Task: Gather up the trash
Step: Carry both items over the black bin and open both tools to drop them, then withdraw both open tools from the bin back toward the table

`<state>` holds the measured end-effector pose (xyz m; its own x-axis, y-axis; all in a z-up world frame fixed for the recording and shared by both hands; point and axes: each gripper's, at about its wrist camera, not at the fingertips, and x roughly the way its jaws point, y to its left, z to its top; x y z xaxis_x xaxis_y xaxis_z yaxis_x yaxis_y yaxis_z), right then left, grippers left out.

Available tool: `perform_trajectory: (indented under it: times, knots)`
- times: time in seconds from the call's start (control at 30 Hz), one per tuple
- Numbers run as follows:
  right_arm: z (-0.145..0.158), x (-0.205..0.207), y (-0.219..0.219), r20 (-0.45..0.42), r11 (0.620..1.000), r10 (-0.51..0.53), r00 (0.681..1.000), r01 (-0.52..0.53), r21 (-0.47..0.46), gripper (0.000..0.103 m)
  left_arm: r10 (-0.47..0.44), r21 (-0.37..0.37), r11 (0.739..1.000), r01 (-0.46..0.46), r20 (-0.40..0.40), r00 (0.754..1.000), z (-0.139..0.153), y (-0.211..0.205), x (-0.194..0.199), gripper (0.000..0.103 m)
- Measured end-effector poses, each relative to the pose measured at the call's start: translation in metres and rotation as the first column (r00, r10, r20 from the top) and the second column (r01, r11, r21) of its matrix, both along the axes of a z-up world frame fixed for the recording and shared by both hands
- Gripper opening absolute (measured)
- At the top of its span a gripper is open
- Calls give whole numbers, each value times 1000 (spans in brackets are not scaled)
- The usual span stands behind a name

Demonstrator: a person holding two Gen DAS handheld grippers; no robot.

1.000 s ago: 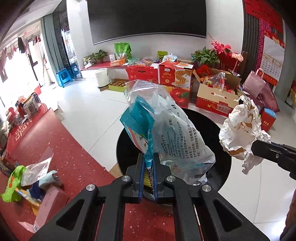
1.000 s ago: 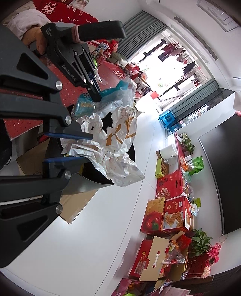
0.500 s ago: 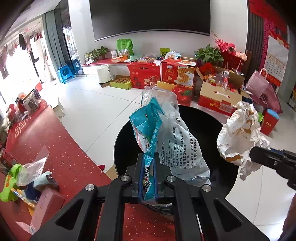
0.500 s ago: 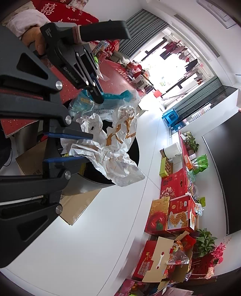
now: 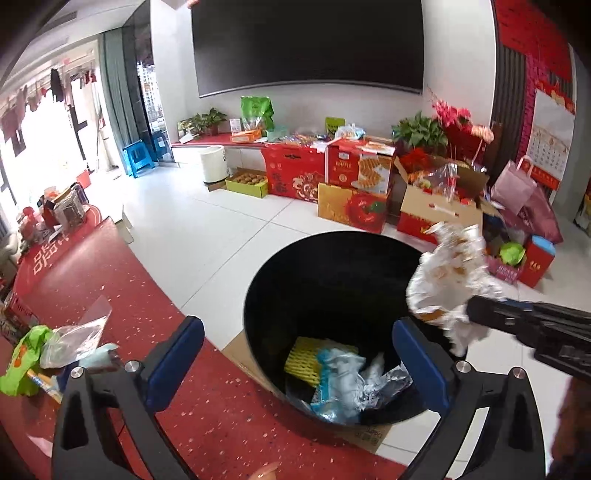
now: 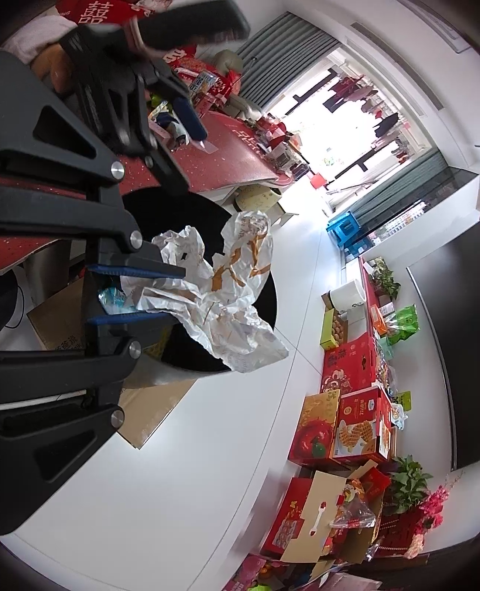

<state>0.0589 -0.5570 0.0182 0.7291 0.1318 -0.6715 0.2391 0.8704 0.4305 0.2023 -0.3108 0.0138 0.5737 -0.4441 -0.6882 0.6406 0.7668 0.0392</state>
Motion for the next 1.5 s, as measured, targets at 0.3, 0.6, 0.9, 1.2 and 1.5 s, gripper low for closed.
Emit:
perform_trajectory:
  times: [0.3,0.6,0.9,1.2,1.5]
  knots:
    - [-14,28,25,-61,999,32,998,-34,-35,42,32,-47,998,-31,33,999,25,56,-18,103]
    - [17,-5,47,24,998,-57,998,57,-38,86,35,-117,993,-24,91,995,53,107,-42,103]
    - [66,-61,130,197,974,-192,962,211,-83,103,40,-140,990,-21,132,991,70,175,-50,103]
    - [109,-92,197,321,896,-285,903,370,-245,103,47,-128,991,-31,126,991,72,231,-37,103]
    - [130,-119,223,384,834,-350,855,470,-287,103,24,-150,989,-3,141,990,71,250,-40,103]
